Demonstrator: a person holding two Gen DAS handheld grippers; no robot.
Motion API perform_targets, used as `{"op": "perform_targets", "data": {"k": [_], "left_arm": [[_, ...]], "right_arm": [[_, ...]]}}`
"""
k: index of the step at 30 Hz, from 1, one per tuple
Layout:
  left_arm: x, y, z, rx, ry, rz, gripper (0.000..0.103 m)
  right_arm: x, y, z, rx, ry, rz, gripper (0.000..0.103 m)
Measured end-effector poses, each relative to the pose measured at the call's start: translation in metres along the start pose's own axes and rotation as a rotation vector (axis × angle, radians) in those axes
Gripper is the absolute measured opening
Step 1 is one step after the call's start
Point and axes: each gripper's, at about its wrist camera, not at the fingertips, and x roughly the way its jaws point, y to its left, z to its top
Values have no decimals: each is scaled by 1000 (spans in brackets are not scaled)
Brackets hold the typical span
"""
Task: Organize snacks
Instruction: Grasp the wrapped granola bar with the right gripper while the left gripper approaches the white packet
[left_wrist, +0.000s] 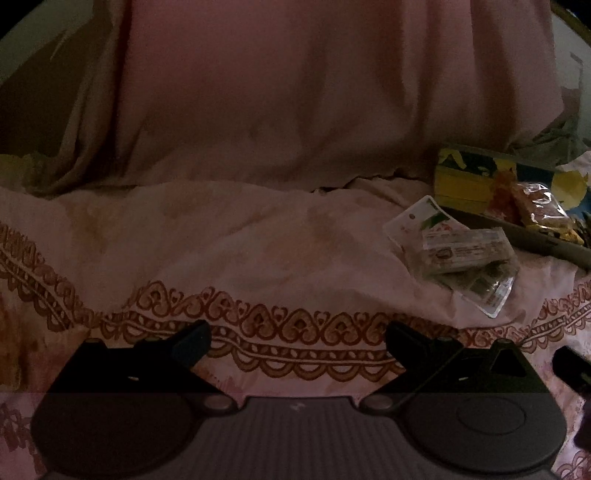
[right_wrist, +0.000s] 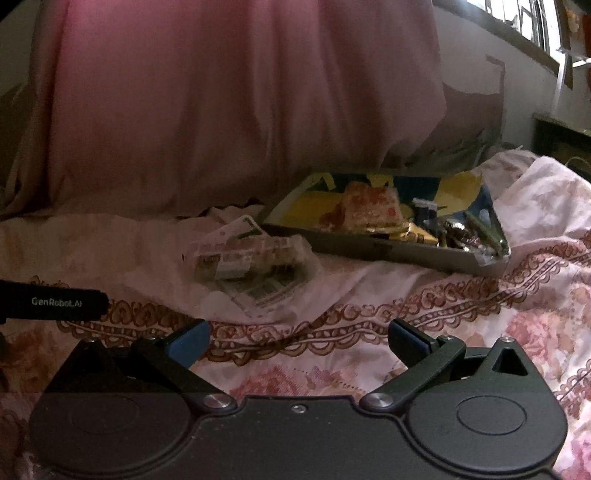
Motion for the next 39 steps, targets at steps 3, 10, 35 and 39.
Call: {"op": "perform_targets", "data": {"k": [3, 10, 35, 39], "left_arm": [[0, -2, 1, 5, -7, -2, 103], [1, -5, 8, -7, -26, -8, 103], [17, -32, 34, 11, -87, -51, 103], [20, -40, 39, 12, -98, -64, 103]], "right_arm": [[3, 3, -2, -5, 7, 5, 102], [6, 9, -6, -23, 1, 7, 102], [13, -4, 2, 4, -24, -26, 102], [12, -9, 4, 13, -34, -32, 102]]}}
